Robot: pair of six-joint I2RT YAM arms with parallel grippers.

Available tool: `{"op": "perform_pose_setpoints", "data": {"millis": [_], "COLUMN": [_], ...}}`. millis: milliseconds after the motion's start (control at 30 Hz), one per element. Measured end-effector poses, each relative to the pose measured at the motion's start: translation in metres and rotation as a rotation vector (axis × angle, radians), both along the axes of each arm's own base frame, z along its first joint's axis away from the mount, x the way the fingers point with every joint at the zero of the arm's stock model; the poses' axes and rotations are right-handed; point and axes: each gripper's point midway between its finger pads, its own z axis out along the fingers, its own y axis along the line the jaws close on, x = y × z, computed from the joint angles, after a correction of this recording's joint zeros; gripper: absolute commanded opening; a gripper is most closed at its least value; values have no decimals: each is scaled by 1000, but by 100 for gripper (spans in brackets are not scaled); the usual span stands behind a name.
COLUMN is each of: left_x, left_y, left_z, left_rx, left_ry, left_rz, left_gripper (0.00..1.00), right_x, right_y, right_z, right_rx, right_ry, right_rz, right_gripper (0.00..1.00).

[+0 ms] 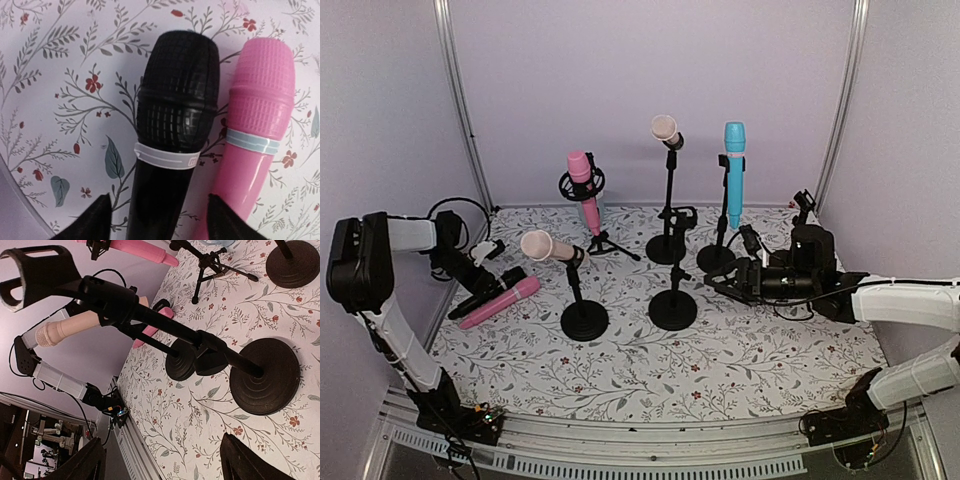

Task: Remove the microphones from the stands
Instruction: Place the microphone at the corner of the board, then unscrew the knob on the stand of the microphone stand.

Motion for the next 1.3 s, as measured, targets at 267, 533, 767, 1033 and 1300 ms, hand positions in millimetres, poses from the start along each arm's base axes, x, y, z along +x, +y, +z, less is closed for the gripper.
{"op": "perform_pose_setpoints", "data": {"millis": [267,533,767,1033,1300], "left_x": [33,15,-7,-20,-24], "left_y": [-19,-61,-89,-100,-102], "left_z": [85,169,173,176,174], "left_rx": [-122,-203,-224,-219,-205], "left_ry": [-115,-267,-259,-265,-260], "left_rz": [23,-42,-95,-123,-126], "left_gripper": [90,89,89,89,88], "right_x": [12,36,48,55,58], "right_y": [17,22,34,42,46], "right_z": [-31,-34,-36,-51,-47], "right_rx": [13,85,129,156,208], "right_ry": [107,151,179,236,248], "right_rz": [79,105,142,154,162], "right_gripper": [76,70,67,58,42]}}
